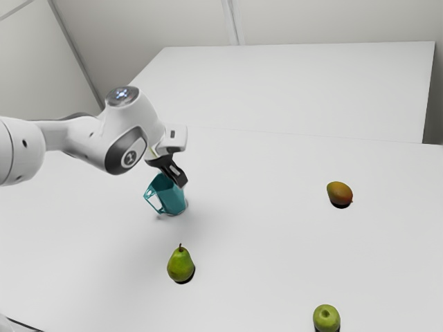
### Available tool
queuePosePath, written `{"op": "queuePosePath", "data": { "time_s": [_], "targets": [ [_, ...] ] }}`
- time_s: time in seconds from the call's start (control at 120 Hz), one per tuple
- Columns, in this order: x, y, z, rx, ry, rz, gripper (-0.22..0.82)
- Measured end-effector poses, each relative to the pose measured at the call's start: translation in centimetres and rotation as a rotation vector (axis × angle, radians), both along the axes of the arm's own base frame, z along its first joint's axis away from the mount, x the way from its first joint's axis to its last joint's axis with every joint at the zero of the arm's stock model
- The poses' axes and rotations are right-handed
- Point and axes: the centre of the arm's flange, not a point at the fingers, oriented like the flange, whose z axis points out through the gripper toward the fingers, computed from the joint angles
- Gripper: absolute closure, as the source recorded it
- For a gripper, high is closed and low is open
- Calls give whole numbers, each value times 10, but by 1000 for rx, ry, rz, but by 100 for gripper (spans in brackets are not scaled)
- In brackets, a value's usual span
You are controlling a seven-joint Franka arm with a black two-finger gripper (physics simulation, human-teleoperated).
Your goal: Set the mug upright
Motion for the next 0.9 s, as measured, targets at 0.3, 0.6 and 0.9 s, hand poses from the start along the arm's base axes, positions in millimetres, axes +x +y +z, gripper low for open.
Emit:
{"op": "queuePosePath", "data": {
  "time_s": [0.3, 0.6, 0.9],
  "targets": [
    [13, 1, 37, -25, -4, 31, 20],
    [43, 11, 95, -102, 58, 138, 5],
    [100, 53, 155, -161, 181, 281, 1]
  ]
}}
